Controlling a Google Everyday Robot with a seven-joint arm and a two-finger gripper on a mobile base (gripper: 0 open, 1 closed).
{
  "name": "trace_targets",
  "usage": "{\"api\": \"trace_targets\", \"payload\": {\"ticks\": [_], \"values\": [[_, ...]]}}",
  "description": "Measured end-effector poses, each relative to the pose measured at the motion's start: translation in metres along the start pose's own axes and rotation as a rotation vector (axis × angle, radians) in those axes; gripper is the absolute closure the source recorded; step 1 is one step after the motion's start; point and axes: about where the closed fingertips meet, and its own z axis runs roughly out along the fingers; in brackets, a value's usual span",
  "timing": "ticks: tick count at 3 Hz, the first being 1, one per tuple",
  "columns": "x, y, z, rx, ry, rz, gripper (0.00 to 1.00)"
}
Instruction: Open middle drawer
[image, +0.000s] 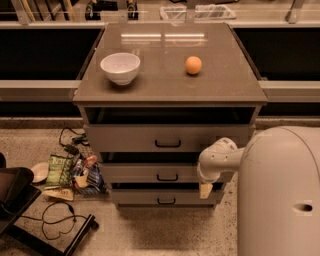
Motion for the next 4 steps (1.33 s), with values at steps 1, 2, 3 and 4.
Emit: {"api": "trace_targets", "payload": {"ticks": [1, 2, 3, 4], "values": [[0.0102, 0.0122, -0.0117, -0.03, 0.023, 0.016, 0.42], [0.0102, 0.0122, -0.0118, -0.03, 0.023, 0.016, 0.66], [0.0111, 0.0131, -0.016, -0.03, 0.027, 0.017, 0.89], [0.0108, 0.0119, -0.021, -0.03, 0.027, 0.017, 0.91]]}}
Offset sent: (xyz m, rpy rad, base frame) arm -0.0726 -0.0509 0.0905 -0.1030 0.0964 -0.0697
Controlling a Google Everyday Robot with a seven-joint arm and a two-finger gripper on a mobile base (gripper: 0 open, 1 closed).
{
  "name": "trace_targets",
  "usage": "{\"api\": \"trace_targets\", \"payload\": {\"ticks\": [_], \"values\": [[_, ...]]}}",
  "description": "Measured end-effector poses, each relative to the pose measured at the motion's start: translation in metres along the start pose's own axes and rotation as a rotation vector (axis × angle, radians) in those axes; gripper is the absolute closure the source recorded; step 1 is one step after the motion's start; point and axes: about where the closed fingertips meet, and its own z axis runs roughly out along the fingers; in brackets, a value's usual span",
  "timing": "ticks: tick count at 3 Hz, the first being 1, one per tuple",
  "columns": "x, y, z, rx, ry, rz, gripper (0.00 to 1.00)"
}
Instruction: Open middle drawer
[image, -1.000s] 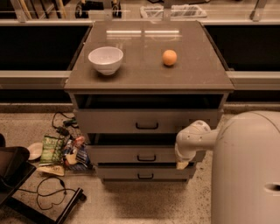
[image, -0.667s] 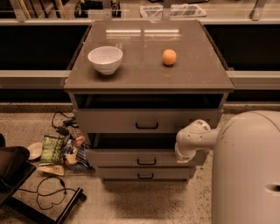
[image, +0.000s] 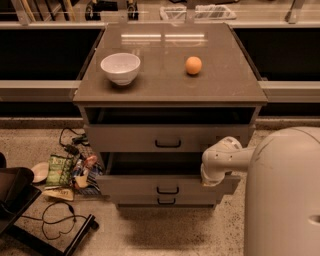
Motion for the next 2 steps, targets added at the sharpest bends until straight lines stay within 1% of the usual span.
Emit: {"api": "trace_targets", "payload": {"ticks": [2], "values": [[0.0, 0.0012, 0.0005, -0.003, 0.0, 0.0, 0.45]]}}
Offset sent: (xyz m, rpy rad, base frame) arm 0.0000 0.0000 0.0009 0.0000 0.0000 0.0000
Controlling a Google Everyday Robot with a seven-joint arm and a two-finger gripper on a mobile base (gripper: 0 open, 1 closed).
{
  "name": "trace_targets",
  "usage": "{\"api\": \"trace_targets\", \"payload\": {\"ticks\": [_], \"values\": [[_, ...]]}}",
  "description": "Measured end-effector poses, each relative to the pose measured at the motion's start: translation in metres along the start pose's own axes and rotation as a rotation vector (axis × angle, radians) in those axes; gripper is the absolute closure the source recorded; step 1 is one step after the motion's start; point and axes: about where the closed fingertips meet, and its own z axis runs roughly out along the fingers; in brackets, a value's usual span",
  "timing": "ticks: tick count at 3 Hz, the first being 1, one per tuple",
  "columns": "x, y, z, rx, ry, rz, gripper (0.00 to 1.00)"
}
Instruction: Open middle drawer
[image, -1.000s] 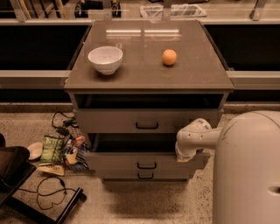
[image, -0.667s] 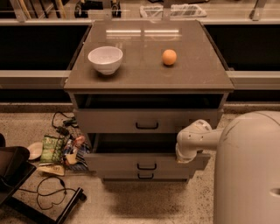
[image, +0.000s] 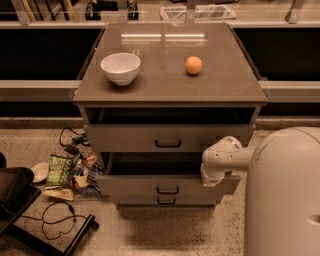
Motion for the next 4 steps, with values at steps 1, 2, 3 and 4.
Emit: {"api": "trace_targets", "payload": {"ticks": [1, 2, 3, 4], "values": [[0.0, 0.001, 0.001, -0.003, 0.0, 0.0, 0.21], [0.0, 0.003, 0.002, -0.006, 0.0, -0.001, 0.01], [0.0, 0.003, 0.003, -0.006, 0.0, -0.001, 0.0], [0.013, 0.032, 0.014, -0.063, -0.013, 0.038, 0.19]]}}
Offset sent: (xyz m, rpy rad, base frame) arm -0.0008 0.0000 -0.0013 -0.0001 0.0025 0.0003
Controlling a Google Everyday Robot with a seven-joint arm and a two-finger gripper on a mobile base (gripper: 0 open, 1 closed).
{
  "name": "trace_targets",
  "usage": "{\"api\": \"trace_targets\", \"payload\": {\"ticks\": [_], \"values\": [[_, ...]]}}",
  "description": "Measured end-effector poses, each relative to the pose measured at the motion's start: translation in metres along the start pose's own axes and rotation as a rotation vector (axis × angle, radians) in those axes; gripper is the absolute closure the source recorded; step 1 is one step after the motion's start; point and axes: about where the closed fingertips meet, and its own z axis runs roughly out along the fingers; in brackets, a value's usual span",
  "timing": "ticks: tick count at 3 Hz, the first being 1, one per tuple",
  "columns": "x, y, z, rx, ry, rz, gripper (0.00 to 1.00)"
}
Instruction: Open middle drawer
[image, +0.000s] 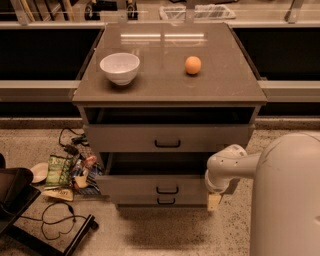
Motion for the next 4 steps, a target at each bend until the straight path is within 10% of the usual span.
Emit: {"api": "trace_targets", "payload": {"ticks": [1, 4], "values": [[0.0148, 0.048, 0.007, -0.066, 0.007, 0.047, 0.42], [0.0139, 0.0459, 0.0007, -0.066, 0.007, 0.047, 1.0]]}}
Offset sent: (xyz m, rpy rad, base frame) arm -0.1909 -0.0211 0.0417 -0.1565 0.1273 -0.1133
